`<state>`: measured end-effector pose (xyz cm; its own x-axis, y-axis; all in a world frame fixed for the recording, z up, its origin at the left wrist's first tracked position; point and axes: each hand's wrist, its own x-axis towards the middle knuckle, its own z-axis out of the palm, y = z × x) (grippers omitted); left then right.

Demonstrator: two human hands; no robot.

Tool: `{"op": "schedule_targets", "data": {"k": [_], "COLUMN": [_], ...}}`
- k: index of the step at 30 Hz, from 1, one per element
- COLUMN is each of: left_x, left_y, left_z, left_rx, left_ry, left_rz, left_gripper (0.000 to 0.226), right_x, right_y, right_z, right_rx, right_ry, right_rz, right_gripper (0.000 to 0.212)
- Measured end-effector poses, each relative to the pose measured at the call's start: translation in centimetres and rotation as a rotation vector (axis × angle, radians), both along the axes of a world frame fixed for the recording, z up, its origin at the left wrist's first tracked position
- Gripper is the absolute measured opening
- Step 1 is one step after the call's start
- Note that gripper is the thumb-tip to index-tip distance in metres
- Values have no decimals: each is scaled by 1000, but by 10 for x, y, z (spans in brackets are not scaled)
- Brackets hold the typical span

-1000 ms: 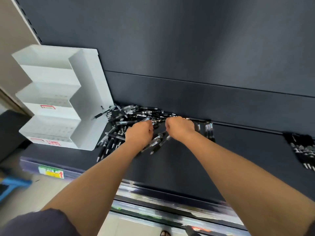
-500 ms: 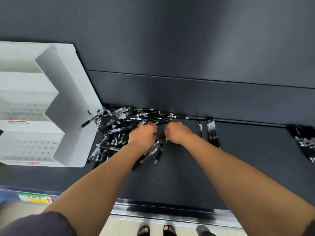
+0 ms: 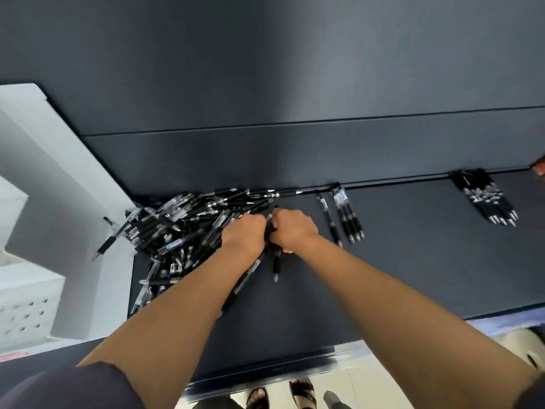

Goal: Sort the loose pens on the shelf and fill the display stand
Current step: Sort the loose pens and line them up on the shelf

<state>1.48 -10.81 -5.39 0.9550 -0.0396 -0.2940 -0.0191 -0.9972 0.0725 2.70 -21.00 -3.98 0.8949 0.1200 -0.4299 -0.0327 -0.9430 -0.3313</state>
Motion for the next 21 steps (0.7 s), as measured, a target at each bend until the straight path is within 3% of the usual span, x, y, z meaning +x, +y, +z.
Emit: {"op": "schedule_targets", "data": {"k": [6, 12, 16, 21], "left_x": [5, 12, 20, 22], "left_y": [-8, -22, -43, -73], "left_z": [-1, 13, 21, 12], "left_rx": [6, -146, -367, -557], "left_ry": [39, -90, -97, 49], "left_rz": [-14, -26, 43, 167], "left_gripper": [24, 22, 13, 18], "right_x": [3, 14, 23, 33], "right_y": [-8, -28, -52, -90], "right_z": [0, 2, 6, 8], "right_rx": [122, 160, 99, -39], "right_ry": [-59, -182, -286, -268], "right_rz": [-62, -121, -165, -191], "right_gripper": [28, 52, 40, 22]}}
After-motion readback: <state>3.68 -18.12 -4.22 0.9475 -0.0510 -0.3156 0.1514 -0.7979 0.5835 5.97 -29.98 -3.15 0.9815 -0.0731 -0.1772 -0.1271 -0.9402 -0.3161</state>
